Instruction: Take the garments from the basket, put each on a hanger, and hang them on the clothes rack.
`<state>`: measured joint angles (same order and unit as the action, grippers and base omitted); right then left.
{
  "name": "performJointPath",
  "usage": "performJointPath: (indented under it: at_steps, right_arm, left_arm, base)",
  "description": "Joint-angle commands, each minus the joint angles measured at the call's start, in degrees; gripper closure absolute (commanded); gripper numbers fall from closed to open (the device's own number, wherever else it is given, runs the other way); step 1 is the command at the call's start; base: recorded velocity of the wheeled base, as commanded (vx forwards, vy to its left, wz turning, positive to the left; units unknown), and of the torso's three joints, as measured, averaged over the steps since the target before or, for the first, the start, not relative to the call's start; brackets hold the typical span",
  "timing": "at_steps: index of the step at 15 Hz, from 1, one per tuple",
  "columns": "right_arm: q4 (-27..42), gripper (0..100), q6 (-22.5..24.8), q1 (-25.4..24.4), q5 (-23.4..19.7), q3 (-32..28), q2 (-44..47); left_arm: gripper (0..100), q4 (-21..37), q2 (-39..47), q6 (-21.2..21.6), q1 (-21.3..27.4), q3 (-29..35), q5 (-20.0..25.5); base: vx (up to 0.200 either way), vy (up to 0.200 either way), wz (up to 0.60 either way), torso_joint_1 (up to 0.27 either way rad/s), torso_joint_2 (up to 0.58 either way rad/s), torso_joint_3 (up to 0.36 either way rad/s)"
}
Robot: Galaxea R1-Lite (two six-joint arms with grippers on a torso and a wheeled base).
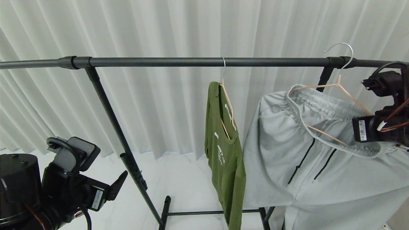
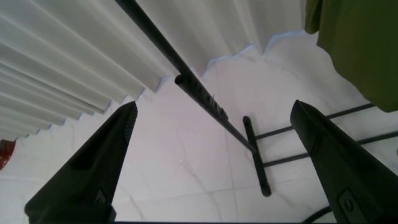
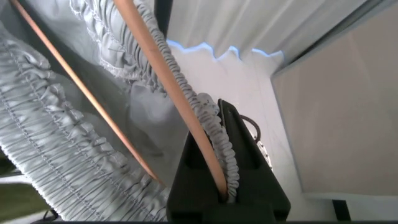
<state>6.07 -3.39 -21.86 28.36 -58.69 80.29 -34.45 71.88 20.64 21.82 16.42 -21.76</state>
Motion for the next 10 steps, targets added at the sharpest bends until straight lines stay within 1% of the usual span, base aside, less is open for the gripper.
performJointPath:
  at_steps: [1, 2, 6, 8, 10]
  right_arm:
    - [-1.15, 100, 0.05, 0.68, 0.03, -2.13, 4.09]
    - [-1.15, 100, 0.05, 0.85, 0.03, -3.01, 5.32]
    - [-1.5, 100, 0.05, 2.17, 0.03, -11.71, 15.25]
    - [-1.41, 100, 0.14, 2.61, 0.03, -15.49, 18.77]
    - [-1.5, 100, 0.4, 2.7, 0.03, -16.29, 20.7]
  left_arm:
    - [0, 0.0, 0.02, 0.02, 0.24, -0.07, -0.04]
    - [0, 0.0, 0.02, 0.02, 0.24, -0.07, -0.04]
    - [0, 0.0, -0.07, 0.02, 1.47, -0.42, -0.04]
    - [0, 0.0, -0.16, 0.1, 2.44, -0.69, -0.12]
    - [0, 0.0, -0.51, 0.1, 3.23, -1.04, -0.12]
  base:
    - [0.0, 0.0, 0.0, 0.0, 0.0, 0.0]
    - [0.0, 0.0, 0.0, 0.0, 0.0, 0.0]
    - [0.0, 0.0, 0.0, 0.0, 0.0, 0.0]
    - [0.0, 0.0, 0.0, 0.0, 0.0, 0.0]
    - [0.0, 0.0, 0.0, 0.0, 0.0, 0.0]
